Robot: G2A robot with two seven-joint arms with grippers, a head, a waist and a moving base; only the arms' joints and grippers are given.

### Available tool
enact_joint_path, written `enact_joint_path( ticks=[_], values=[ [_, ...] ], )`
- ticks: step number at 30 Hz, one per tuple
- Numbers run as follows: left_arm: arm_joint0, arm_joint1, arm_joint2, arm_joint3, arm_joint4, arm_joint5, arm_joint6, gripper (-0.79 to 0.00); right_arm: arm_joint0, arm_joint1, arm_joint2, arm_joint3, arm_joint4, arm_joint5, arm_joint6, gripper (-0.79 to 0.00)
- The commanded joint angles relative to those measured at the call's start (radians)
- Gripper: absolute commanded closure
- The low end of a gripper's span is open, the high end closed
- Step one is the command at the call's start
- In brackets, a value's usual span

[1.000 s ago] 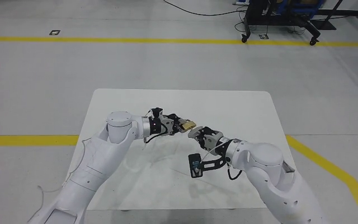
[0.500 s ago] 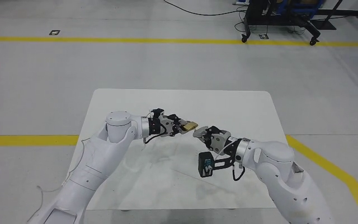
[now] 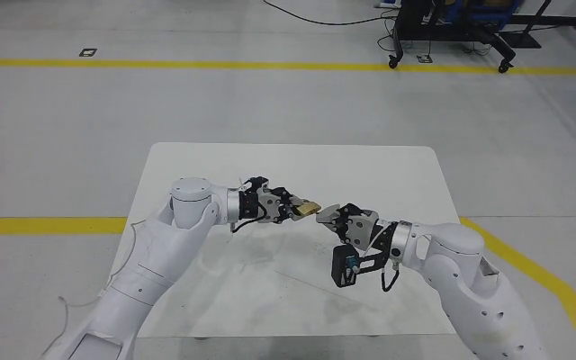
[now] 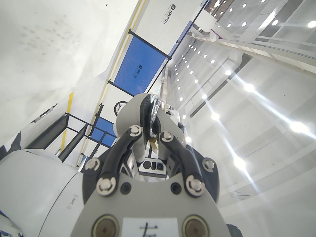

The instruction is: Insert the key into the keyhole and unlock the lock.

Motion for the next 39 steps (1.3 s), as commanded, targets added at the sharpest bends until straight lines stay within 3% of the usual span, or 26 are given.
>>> enact_joint_path(
  ticks=[1,8,19,39],
  values=[
    [-0.001,0.000,0.002,0.001,0.001,0.000,-0.003,0.000,0.000,0.001,-0.001,-0.001,0.001,0.001,0.002,0.000],
    [-0.003,0.001,0.013,0.002,0.013,0.000,0.000,0.000,0.006,0.005,-0.012,-0.007,-0.002,0.002,0.035,0.000],
    [-0.006,0.003,0.020,0.003,0.029,-0.003,0.021,0.000,0.027,0.003,-0.068,-0.046,-0.040,-0.024,0.179,0.000],
    [-0.012,0.006,0.036,0.003,0.049,-0.005,0.017,0.000,0.061,0.002,-0.117,-0.062,-0.045,-0.064,0.296,0.000]
  ],
)
